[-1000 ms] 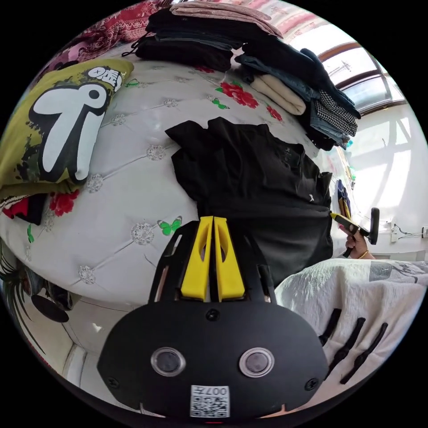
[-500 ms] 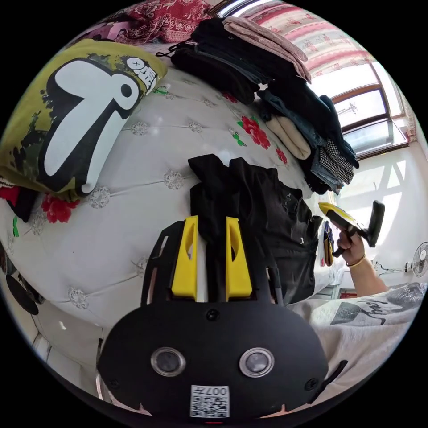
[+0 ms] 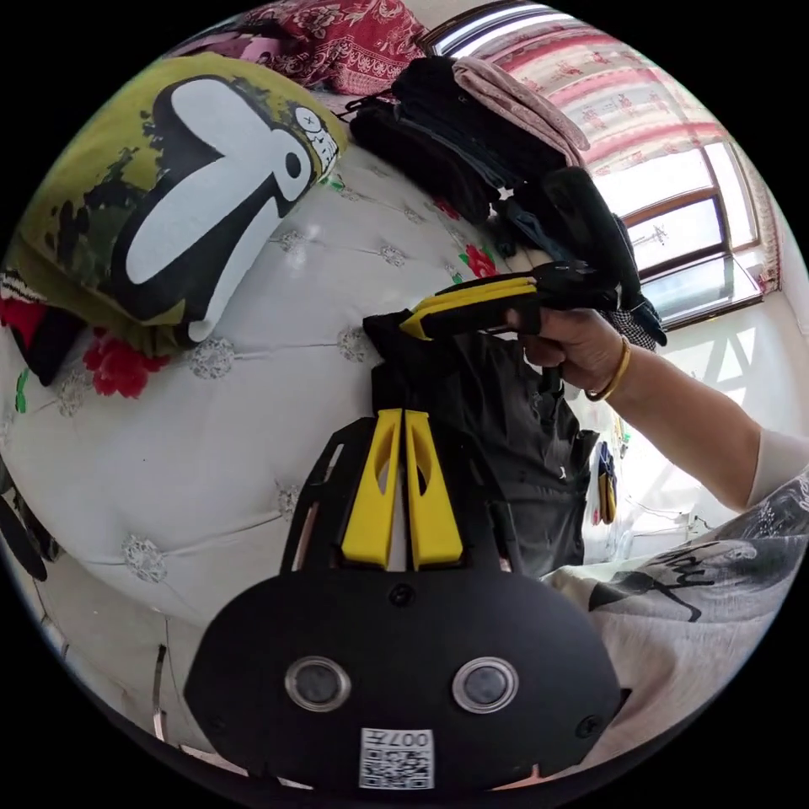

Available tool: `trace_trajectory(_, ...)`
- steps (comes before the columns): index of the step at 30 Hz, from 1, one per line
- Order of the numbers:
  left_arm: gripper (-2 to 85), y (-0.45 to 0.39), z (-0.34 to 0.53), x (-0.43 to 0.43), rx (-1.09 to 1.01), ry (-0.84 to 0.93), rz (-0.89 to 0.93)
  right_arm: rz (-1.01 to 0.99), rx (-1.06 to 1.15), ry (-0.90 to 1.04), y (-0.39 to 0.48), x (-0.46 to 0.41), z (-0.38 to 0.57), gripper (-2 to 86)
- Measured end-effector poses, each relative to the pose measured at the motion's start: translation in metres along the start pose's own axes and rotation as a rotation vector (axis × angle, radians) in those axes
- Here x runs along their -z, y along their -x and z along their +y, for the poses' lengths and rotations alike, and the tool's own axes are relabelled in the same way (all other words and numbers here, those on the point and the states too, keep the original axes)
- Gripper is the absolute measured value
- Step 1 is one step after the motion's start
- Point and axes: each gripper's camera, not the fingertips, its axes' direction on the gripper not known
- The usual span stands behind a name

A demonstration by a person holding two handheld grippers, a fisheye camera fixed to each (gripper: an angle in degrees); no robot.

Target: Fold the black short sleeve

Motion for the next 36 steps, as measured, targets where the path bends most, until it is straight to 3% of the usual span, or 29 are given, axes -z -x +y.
trace_trajectory(5,-0.8,0.016,0.012,0.019,0.045,-0.065,0.094,-0.113,0.048,-0.219,-0.003,0.050,0.021,0.1)
trace_trajectory(9,1.2,0.007,0.011,0.035,-0.018,-0.106,0.072,-0.089,0.001,-0.325,-0.011,0.079,0.055,-0.2)
trace_trajectory(14,7.1,-0.028,-0.005,0.024,-0.184,-0.059,0.069,-0.100,-0.063,-0.299,-0.016,0.068,0.052,-0.2)
trace_trajectory(19,1.8,-0.013,-0.016,-0.007,-0.072,0.031,-0.026,-0.095,-0.066,-0.295,-0.009,0.060,0.036,-0.2)
trace_trajectory(21,-0.4,0.003,-0.014,-0.002,-0.031,0.004,0.021,-0.074,-0.052,-0.287,-0.007,0.060,0.033,-0.2)
trace_trajectory(29,1.2,0.021,0.005,0.026,-0.027,-0.093,0.121,-0.074,-0.086,-0.279,-0.017,0.056,0.033,-0.2)
trace_trajectory(33,7.4,0.006,-0.011,0.004,-0.095,-0.022,0.121,-0.073,-0.084,-0.260,-0.015,0.049,0.020,-0.2)
trace_trajectory(36,3.6,-0.001,-0.023,-0.022,-0.116,0.055,0.046,-0.064,-0.073,-0.250,-0.011,0.047,0.011,-0.2)
